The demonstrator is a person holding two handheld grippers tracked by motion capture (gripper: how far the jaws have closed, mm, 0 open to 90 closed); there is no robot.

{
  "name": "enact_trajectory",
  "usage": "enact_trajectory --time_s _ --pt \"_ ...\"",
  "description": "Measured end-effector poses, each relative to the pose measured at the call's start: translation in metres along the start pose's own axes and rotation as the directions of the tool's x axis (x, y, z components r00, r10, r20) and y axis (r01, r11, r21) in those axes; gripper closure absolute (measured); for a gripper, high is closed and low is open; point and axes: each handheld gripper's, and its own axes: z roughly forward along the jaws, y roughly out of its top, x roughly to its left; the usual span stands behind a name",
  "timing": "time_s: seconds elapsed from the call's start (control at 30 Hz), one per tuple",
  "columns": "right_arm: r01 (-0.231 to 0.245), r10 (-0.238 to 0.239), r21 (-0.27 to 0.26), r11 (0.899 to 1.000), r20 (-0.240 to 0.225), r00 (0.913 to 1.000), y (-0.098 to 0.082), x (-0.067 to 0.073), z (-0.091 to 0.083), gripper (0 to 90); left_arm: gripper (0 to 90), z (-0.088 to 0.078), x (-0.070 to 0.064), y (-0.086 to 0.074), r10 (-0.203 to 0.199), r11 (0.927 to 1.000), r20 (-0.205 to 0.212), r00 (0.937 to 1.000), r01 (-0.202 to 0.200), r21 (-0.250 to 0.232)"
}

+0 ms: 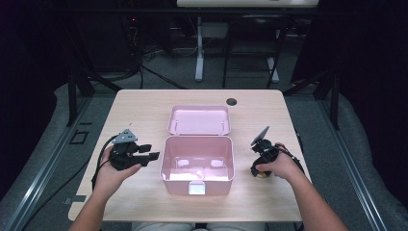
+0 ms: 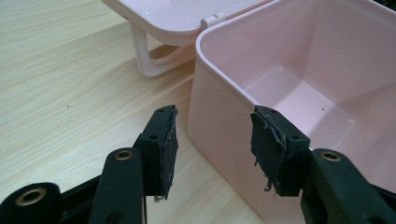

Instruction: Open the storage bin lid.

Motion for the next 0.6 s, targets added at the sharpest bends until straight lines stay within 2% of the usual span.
enact_trajectory --time_s 0.6 --pt "0.001 -0.001 0.007 1.0 -0.01 0.9999 0.0024 0.0024 0.002 19.6 50.5 -0.0001 0.0004 -0.0001 0.001 1.0 -0.001 1.0 -0.001 0.002"
